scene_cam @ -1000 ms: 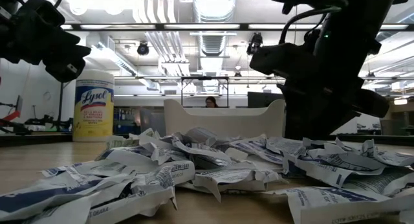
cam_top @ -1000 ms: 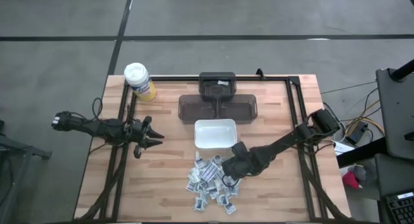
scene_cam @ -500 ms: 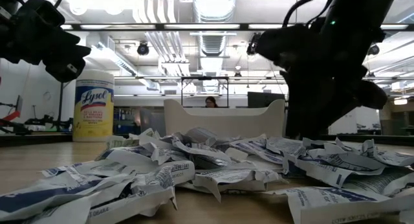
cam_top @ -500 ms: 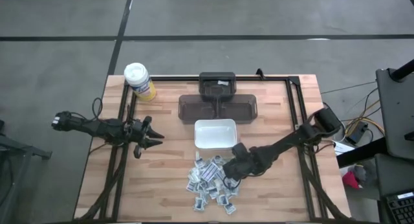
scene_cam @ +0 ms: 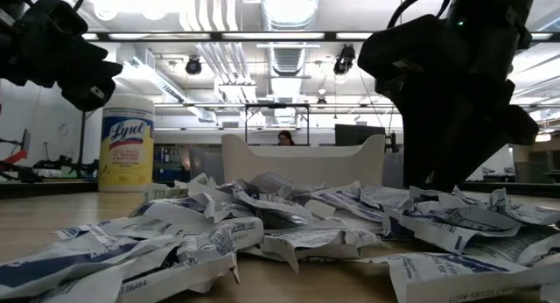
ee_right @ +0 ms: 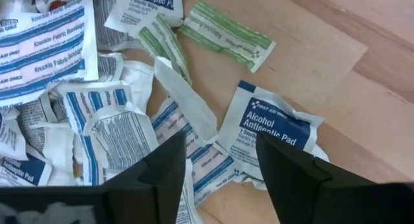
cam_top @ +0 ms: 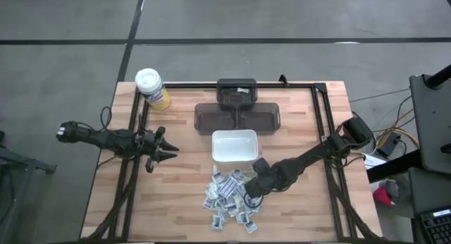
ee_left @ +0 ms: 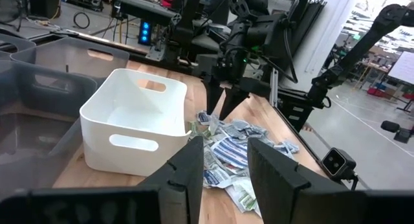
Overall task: Pick & Place First Aid Supplies
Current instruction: Put the green bandage into the top black bin
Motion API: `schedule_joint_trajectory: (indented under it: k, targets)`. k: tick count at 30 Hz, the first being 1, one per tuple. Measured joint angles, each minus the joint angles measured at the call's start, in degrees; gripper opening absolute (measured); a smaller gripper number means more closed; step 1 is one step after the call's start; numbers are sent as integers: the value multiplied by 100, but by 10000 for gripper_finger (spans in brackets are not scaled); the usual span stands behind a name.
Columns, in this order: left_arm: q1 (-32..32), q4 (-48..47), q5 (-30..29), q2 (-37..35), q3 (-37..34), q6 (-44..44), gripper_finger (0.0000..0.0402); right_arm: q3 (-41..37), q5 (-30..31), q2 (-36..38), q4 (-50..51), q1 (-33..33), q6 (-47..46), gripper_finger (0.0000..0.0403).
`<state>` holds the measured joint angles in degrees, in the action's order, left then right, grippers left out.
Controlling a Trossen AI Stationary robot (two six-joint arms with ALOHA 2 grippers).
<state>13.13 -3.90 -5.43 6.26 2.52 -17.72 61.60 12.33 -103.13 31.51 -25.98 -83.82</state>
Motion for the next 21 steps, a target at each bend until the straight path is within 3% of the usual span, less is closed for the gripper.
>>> schedule_joint_trajectory:
  k: [21]
  targets:
    - [-1, 0, 11, 0, 0, -4, 115, -116, 78, 0, -417, 0, -128, 175]
